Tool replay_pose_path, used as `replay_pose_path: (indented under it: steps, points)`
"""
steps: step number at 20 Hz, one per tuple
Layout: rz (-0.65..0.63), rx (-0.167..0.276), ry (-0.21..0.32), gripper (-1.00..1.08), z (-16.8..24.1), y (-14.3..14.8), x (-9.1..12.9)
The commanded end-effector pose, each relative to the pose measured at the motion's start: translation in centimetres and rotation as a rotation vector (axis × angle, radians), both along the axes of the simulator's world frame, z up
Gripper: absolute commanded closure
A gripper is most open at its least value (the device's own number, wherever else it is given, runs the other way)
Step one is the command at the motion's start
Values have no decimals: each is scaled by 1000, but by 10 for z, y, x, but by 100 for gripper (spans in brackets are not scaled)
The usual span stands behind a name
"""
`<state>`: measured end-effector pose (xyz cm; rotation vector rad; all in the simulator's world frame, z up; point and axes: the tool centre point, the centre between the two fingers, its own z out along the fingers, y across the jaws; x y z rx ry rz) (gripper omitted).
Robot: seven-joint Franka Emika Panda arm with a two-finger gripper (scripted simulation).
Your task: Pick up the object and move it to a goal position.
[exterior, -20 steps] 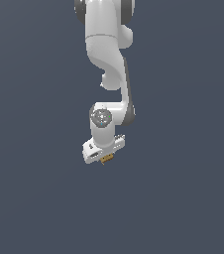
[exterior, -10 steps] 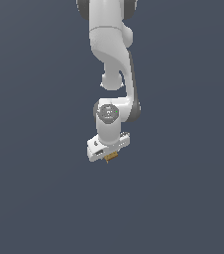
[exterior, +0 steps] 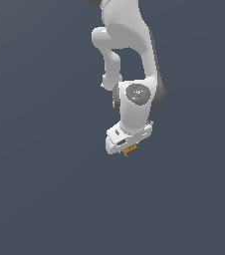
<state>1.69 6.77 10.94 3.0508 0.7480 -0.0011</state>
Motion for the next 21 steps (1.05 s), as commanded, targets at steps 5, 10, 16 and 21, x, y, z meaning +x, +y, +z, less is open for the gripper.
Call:
replay_pose_path:
  steps: [5, 10, 16, 21]
  points:
    - [0, 0, -1, 108, 58, 58, 2]
    - [0, 0, -1, 108, 92, 93, 5]
    - [-1, 0, -1, 108, 113, 114, 8]
    - [-1, 0, -1, 108, 117, 119, 9]
